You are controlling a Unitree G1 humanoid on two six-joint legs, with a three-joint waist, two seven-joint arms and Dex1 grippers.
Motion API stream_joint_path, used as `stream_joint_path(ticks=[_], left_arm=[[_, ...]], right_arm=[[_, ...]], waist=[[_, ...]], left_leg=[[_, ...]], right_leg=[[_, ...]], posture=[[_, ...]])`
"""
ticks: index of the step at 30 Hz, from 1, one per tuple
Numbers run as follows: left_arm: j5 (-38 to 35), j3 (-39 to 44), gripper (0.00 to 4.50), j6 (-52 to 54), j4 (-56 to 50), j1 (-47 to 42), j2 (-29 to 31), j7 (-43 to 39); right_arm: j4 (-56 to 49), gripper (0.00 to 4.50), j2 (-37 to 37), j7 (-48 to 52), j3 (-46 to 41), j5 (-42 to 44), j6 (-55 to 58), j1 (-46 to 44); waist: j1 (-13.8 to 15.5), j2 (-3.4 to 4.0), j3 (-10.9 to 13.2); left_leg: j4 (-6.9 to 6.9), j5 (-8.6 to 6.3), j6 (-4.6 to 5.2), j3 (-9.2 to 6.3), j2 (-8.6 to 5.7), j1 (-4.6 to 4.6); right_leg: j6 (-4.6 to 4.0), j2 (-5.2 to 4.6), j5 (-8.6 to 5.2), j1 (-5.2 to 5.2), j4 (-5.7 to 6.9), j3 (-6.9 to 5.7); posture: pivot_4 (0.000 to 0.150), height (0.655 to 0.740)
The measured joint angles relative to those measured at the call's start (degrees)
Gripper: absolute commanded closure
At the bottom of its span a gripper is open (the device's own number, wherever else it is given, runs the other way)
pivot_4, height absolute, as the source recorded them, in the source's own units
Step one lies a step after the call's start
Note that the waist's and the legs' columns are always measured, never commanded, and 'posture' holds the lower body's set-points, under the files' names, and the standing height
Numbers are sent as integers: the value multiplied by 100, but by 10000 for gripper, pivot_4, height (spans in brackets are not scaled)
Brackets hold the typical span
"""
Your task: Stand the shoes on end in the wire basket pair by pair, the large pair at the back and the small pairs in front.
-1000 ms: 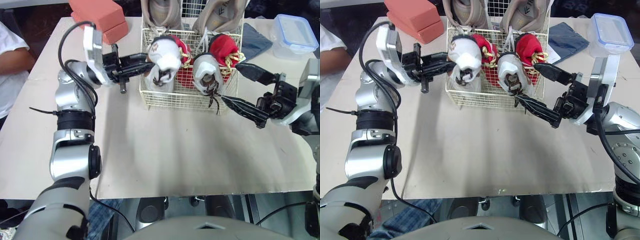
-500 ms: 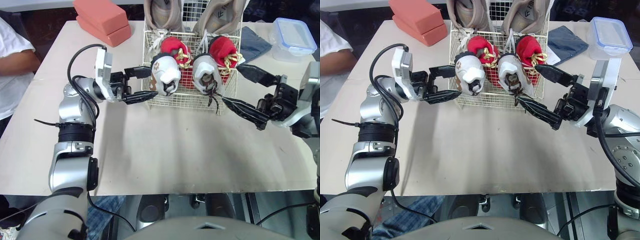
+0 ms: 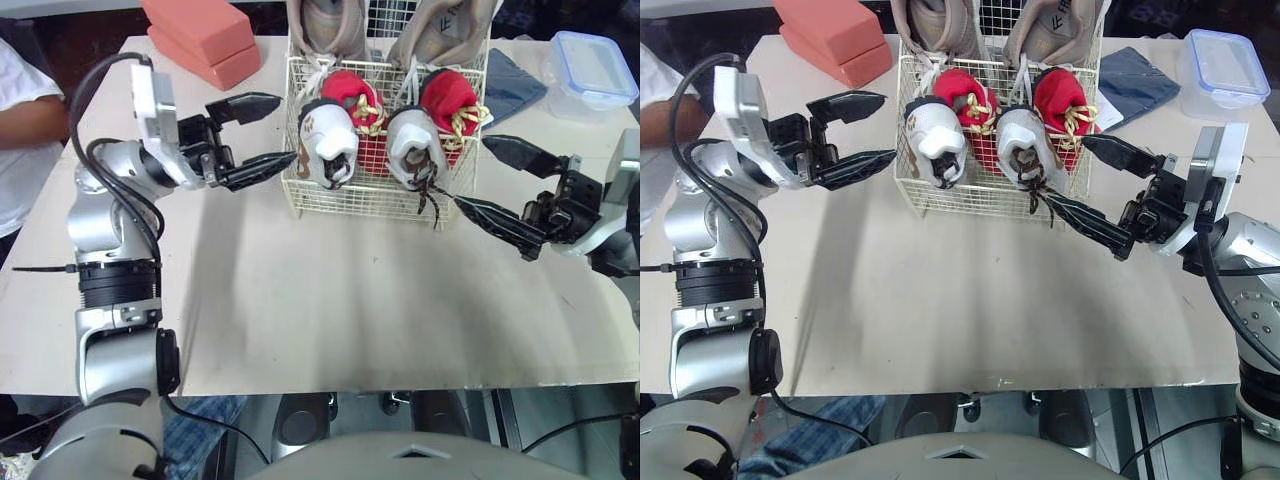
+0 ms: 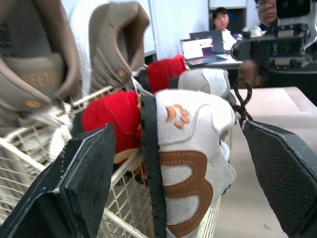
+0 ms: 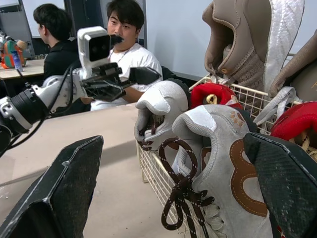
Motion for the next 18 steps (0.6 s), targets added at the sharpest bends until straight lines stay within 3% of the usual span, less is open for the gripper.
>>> stream_joint_path(ticks=[3, 10, 18], left_arm=[[-206, 183, 413, 341, -289, 224, 59, 301], [-182, 479, 413, 1180, -726, 1667, 465, 1287], [657, 561, 413, 565, -953, 3352, 285, 2057]], right_arm=[[45, 0, -2, 33, -58, -22, -15, 123], [341, 0, -103, 241, -499, -491, -321, 1098], [1853, 0, -173, 1120, -307, -1814, -1613, 1607]], waist=[[-4, 0, 0], [-4, 1, 0], [6, 2, 0]], left_leg=[[-1, 0, 0, 0, 1, 1], [-6, 0, 0, 1, 2, 3], [-4, -1, 0, -1, 3, 4]], right_leg=[[6, 0, -3, 0, 0, 1], [18, -2, -11, -1, -1, 3], [22, -6, -15, -3, 1, 0]], posture=[[1500, 6860], [1500, 6860], [1500, 6860]])
